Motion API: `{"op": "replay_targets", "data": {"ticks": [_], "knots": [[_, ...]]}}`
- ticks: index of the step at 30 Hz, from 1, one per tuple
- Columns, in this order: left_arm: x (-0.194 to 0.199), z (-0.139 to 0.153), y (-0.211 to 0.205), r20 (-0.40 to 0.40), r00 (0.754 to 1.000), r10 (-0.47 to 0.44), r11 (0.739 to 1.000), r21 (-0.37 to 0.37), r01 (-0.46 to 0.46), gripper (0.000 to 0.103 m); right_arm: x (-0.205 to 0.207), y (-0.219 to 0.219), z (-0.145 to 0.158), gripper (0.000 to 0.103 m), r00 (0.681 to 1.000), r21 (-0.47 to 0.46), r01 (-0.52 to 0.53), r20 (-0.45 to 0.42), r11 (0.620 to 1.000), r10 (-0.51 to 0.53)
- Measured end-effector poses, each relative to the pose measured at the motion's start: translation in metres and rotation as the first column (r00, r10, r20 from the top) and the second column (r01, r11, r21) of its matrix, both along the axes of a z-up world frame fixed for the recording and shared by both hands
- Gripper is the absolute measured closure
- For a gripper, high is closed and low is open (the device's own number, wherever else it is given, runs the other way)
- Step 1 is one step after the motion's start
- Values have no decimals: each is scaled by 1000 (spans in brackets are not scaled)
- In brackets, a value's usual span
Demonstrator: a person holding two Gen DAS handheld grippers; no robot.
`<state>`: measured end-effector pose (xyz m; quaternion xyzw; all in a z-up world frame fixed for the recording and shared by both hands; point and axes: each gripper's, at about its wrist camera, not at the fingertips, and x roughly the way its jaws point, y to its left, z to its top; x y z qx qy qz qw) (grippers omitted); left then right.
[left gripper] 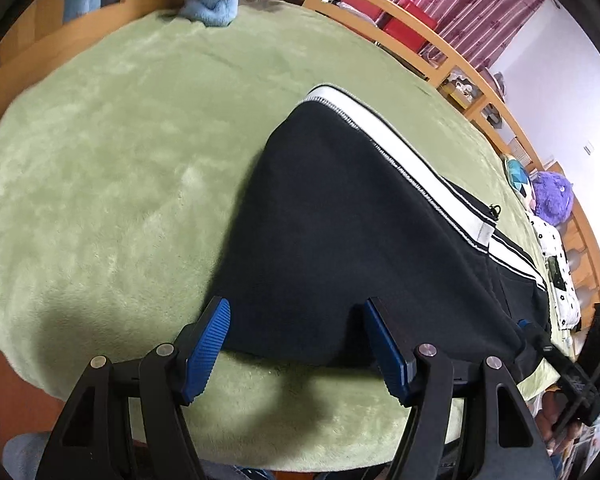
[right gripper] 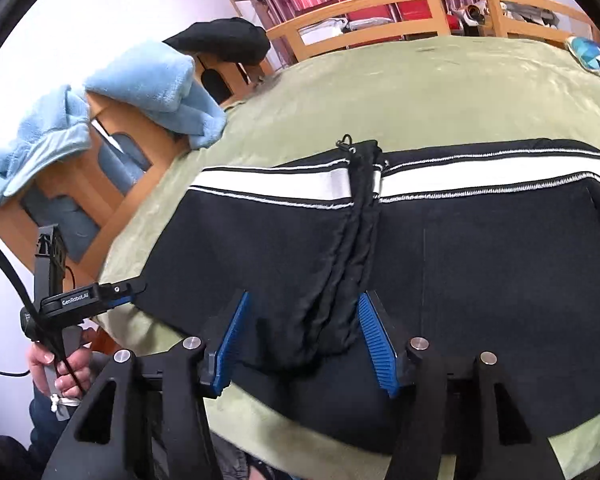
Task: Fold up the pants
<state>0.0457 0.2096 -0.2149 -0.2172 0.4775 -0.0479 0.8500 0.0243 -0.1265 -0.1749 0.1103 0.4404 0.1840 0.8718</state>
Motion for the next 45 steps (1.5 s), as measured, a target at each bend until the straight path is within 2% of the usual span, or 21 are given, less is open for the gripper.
{"op": "replay_targets", "data": {"ticks": [3, 10, 13, 15, 16, 17, 20, 21, 23, 27, 29, 32, 34, 35, 37, 45], "knots": [[4, -6, 0, -4, 1000, 1, 1000, -20, -2, 33, 8, 4, -21, 50, 998, -49, 6, -66, 999, -10], [19, -17, -4, 11, 1000, -27, 997, -70, 28, 15, 11, 4, -28, 50, 996, -24, 43, -72, 999, -45], [21, -18, -5, 28, 999, -20, 995, -92, 23, 16, 11, 8, -29, 50, 996, -36, 55, -68, 998, -57], [20, -16, -3, 41, 999, -8, 996, -93, 11, 30, 9, 11, -29, 50, 996, -33, 61, -66, 998, -64], [18, -15, 0, 45, 999, 5, 996, -91, -1, 46, 9, 10, -29, 50, 995, -24, 67, -67, 997, -69], [17, -14, 6, 54, 998, 16, 993, -116, -10, 56, 9, 9, -29, 50, 995, -12, 73, -72, 997, -73], [11, -13, 22, 71, 997, 38, 975, -223, -22, 71, 9, 3, -28, 50, 992, 38, 90, -89, 995, -86], [8, -12, 25, 80, 996, 43, 968, -251, -22, 72, 8, -2, -27, 50, 992, 54, 94, -94, 994, -89], [4, -10, 23, 84, 995, 46, 969, -248, -24, 72, 6, -3, -26, 50, 992, 54, 91, -93, 994, -86], [5, -7, 16, 51, 997, 66, 982, -179, -56, 61, 0, -2, -20, 50, 995, 37, 78, -66, 996, -76], [3, -1, 16, 40, 995, 97, 987, -129, -91, 46, -4, -4, -19, 50, 995, 36, 79, -62, 996, -76], [-2, 7, 16, 43, 992, 122, 993, -16, -121, 35, -10, -11, -18, 50, 995, 54, 80, -63, 995, -77], [-1, 7, 12, 43, 994, 97, 995, 22, -98, 29, -11, -14, -20, 50, 995, 71, 82, -71, 994, -77], [2, 3, 10, 28, 997, 75, 997, 17, -75, 28, -11, -15, -21, 50, 994, 74, 83, -71, 994, -78], [10, -9, 8, -10, 1000, 26, 999, -40, -27, 28, -11, -14, -22, 50, 995, 74, 84, -66, 994, -79], [33, -24, 3, 29, 997, 65, 990, -123, -61, 25, -10, -13, -24, 50, 995, 59, 75, -65, 995, -71]]}}
